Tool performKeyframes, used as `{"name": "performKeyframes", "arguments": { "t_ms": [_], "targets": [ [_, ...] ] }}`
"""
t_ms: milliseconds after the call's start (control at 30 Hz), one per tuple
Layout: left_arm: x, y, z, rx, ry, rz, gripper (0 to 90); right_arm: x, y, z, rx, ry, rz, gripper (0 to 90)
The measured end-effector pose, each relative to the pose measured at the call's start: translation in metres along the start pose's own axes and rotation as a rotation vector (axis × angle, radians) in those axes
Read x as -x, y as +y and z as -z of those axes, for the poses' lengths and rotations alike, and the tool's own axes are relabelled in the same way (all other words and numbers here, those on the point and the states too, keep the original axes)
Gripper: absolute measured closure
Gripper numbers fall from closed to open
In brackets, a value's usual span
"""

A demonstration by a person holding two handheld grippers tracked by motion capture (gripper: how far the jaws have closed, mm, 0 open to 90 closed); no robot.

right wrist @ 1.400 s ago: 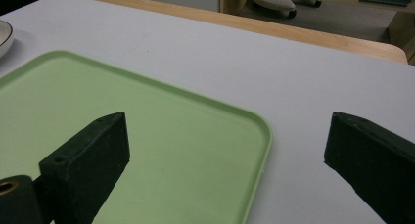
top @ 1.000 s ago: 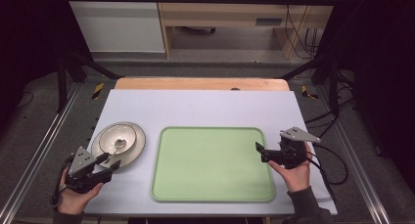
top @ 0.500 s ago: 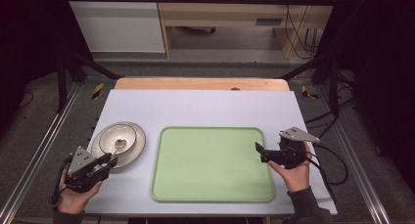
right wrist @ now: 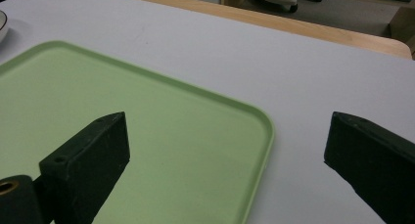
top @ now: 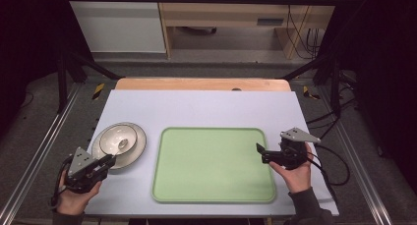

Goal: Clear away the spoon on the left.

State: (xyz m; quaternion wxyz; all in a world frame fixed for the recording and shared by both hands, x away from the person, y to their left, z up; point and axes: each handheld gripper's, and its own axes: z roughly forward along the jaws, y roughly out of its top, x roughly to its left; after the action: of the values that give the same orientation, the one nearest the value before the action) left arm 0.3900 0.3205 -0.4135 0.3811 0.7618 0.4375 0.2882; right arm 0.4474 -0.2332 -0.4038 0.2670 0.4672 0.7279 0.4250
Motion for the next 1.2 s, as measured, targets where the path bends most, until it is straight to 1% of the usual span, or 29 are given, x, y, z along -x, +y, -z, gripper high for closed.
{"name": "performKeyframes", "arguments": {
  "t_ms": [167,200,533,633,667,967,1067,1200],
  "targets": [
    [0.0001,0.0007,0.0012,-0.002,0.010,-0.003,79.8,0.0004,0.0001,0.0000,-0.002,-0.001,0.001,3.4],
    [0.0001,0.0008,0.0016,-0.001,0.013,-0.004,81.5,0.0004,0.0001,-0.0002,-0.001,-0.003,0.000,3.4],
    [-0.0004,0.0012,0.0036,-0.003,0.023,0.005,86.2,0.0004,0.0001,-0.0008,-0.007,-0.002,0.003,3.3],
    [-0.0007,0.0013,0.0043,-0.003,0.026,0.008,87.4,-0.0004,0.0001,-0.0003,-0.008,0.000,-0.004,3.3],
    [-0.0008,0.0013,0.0047,-0.002,0.025,0.011,87.7,-0.0002,0.0000,-0.0004,-0.007,-0.002,0.002,3.4],
    [-0.0013,0.0018,0.0064,0.004,0.025,0.022,88.6,-0.0005,0.0002,-0.0006,-0.011,0.000,-0.003,3.4],
    [-0.0013,0.0021,0.0074,0.013,0.021,0.034,88.7,-0.0005,0.0002,-0.0005,-0.012,-0.001,-0.004,3.4],
    [-0.0006,0.0028,0.0083,0.019,0.018,0.034,88.8,0.0000,0.0001,-0.0005,-0.010,-0.004,0.001,3.4]
  ]
}}
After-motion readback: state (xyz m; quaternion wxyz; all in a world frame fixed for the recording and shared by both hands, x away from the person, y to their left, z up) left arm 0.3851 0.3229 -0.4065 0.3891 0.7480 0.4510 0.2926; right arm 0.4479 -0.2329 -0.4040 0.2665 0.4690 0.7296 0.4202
